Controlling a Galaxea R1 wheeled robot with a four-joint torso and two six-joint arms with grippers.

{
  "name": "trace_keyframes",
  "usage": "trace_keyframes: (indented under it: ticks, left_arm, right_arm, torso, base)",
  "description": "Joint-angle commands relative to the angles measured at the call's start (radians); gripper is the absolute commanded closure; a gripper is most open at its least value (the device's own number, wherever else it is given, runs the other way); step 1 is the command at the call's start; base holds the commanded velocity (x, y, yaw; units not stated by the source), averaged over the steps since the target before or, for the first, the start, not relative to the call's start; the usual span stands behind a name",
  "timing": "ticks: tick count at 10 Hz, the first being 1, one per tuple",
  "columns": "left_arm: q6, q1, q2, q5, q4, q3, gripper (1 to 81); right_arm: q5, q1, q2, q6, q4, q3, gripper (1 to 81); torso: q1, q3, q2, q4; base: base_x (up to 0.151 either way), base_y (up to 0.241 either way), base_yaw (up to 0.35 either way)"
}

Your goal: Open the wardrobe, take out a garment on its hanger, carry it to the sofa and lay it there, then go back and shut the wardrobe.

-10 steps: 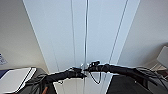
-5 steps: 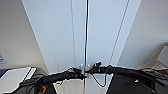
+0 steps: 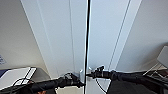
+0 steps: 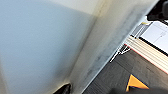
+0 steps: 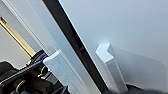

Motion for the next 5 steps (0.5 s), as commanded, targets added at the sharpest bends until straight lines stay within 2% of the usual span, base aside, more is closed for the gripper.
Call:
trace_keyframes:
  ticks: [1, 4, 5]
  left_arm:
    - [0.004, 0.044, -0.135, -0.091, 0.064, 0.399, 1.0]
    - [0.003, 0.189, -0.302, -0.099, 0.155, 0.532, 1.0]
    - [0.003, 0.227, -0.351, -0.129, 0.175, 0.561, 1.0]
  right_arm:
    - [-0.079, 0.007, 0.002, 0.021, 0.027, 0.219, 1.0]
    - [-0.079, -0.051, -0.168, 0.013, 0.027, 0.389, 1.0]
    - [-0.073, -0.07, -0.222, 0.013, 0.027, 0.437, 1.0]
  torso:
    - [0.0, 0.0, 0.0, 0.0]
    - [0.0, 0.0, 0.0, 0.0]
    - [0.0, 0.0, 0.0, 0.0]
  base:
    - [0.0, 0.0, 0.0]
    - [0.0, 0.0, 0.0]
    - [0.0, 0.0, 0.0]
